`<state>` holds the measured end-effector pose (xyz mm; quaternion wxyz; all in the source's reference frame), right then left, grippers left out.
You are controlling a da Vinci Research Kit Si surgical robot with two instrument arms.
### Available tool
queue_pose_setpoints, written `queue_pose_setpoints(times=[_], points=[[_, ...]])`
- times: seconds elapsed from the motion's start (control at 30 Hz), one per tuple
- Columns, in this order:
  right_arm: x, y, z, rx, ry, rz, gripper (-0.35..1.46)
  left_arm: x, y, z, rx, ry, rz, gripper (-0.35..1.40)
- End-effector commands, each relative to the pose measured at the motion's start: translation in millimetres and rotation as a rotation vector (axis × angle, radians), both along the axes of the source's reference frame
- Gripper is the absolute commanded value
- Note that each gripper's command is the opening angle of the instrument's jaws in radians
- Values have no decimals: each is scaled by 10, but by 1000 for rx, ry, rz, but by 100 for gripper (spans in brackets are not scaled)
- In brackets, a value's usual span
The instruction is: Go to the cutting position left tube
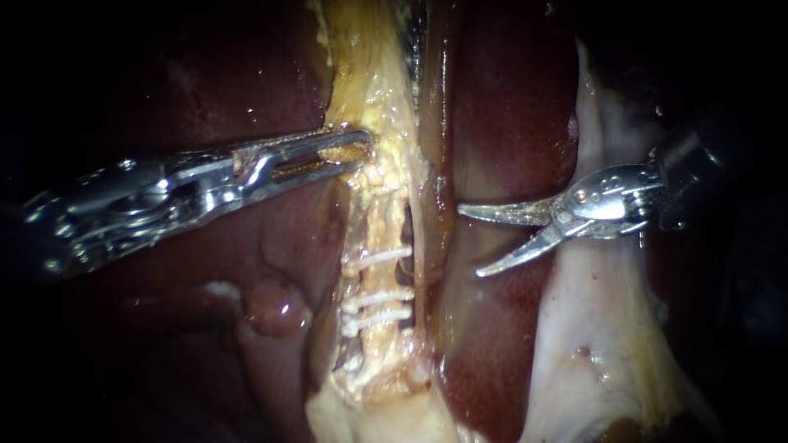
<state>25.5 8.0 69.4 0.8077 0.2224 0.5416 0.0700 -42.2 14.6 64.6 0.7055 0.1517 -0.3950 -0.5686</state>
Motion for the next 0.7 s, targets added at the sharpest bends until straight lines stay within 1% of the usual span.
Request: queue_pose_setpoints(times=[0.03, 0.17, 0.23, 0.27, 0.33, 0.43, 0.5, 0.6, 0.7], points=[[0, 0, 0, 0, 0, 0, 143, 0, 0, -1, -1, -1, 0, -35], [0, -1, -1, -1, -1, 2, 143, 2, 1, -2, 0, -1, 1, -35], [1, -3, 0, 4, 6, -9, 143, 7, 5, -7, 4, -5, 5, -35], [2, -5, 0, 2, 14, -20, 143, 11, 8, -10, 8, -9, 10, -35], [4, -10, 3, 35, 20, -30, 143, 23, 17, -20, 8, -1, 1, -35], [12, -21, 8, 66, 31, -43, 143, 45, 30, -39, -7, -9, -29, -35], [19, -28, 13, 93, 21, -54, 143, 60, 38, -53, -13, -15, -46, -35], [30, -38, 20, 130, 6, -70, 143, 78, 45, -70, -23, -21, -69, -35], [44, -48, 29, 165, 6, -86, 143, 87, 48, -83, -22, -28, -84, -35]])
